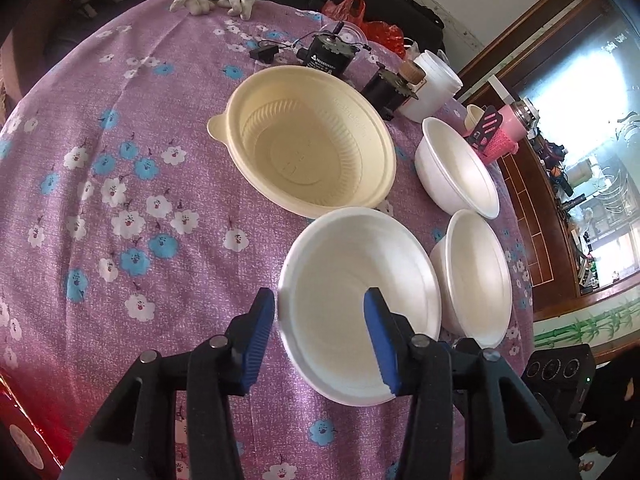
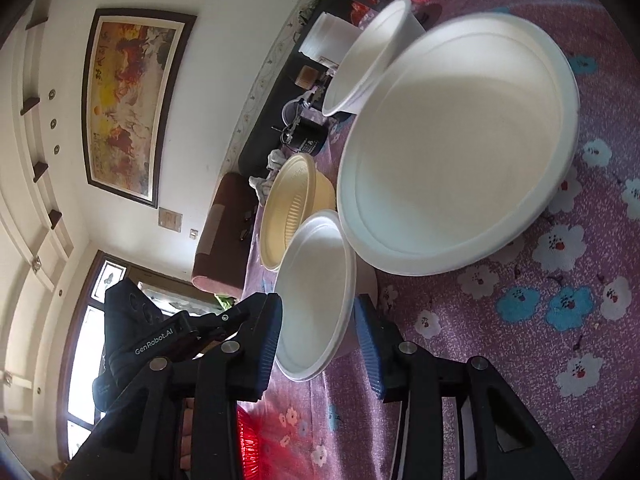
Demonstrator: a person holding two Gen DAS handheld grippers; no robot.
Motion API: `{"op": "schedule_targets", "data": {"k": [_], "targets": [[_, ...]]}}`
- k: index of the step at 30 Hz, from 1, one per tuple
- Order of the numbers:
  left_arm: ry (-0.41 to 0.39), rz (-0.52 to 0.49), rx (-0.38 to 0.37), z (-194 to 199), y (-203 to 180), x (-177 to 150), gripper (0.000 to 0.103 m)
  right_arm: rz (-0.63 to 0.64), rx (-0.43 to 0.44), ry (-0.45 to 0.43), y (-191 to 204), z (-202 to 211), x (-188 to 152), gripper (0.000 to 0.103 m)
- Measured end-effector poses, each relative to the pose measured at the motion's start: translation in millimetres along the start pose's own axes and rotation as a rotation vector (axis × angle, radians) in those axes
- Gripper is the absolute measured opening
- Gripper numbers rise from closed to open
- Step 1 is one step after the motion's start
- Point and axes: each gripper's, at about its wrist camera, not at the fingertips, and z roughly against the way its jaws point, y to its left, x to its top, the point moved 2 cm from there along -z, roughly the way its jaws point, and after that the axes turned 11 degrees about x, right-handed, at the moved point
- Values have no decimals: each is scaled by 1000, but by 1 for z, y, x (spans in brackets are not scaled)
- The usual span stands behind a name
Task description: Organize plates and bowls
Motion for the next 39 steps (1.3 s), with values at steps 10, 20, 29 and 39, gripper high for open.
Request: {"op": "schedule_targets", "data": {"k": [10, 20, 29, 39], "targets": [[-12, -1, 12, 1, 5, 0, 34, -108, 31, 8, -23, -3, 2, 43], [-18, -4, 31, 0, 7, 0, 19, -69, -26, 4, -23, -3, 2, 11], [-23, -14, 43, 0, 6, -1, 8, -38, -47, -3, -19, -2, 2, 9], [-23, -11, 38, 1, 8, -2, 7, -26, -53, -2, -17, 0, 3, 9]]}}
